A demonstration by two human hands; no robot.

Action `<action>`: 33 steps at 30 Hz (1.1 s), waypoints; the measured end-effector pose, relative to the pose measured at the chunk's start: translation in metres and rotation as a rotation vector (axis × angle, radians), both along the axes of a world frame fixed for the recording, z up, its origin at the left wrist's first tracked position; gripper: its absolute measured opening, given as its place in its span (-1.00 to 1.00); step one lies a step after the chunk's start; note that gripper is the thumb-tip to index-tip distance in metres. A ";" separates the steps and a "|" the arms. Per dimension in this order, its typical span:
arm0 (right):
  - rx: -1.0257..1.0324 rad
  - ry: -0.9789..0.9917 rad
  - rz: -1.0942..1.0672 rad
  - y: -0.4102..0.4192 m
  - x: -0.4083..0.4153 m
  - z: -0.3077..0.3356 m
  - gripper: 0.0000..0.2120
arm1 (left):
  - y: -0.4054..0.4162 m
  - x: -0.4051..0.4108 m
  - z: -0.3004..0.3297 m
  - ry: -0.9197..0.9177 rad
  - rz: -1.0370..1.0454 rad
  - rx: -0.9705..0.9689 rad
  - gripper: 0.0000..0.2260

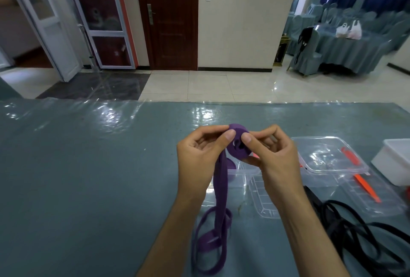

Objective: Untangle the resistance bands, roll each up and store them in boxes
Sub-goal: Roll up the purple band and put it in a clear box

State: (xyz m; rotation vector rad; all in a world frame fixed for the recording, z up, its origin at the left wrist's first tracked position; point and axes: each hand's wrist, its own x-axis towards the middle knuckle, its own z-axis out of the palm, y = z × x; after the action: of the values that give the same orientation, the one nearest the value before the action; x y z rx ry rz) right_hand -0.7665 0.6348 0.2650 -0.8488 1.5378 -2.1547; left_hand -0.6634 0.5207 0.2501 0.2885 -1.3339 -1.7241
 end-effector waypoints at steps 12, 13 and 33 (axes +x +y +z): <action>0.010 0.074 -0.029 -0.001 -0.005 0.006 -0.81 | 0.003 -0.001 -0.005 -0.021 0.029 -0.020 -0.81; -0.002 0.071 -0.033 -0.002 -0.004 0.004 -0.81 | 0.001 0.000 -0.005 -0.022 0.014 -0.036 -0.80; -0.037 0.075 -0.019 -0.006 -0.002 0.020 -0.81 | -0.011 0.003 0.009 0.021 0.065 -0.081 -0.78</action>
State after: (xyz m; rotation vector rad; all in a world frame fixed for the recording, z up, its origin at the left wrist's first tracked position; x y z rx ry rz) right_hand -0.7684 0.6286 0.2848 -0.9407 1.5523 -2.1938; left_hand -0.6608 0.5098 0.2594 0.2643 -1.3606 -1.6107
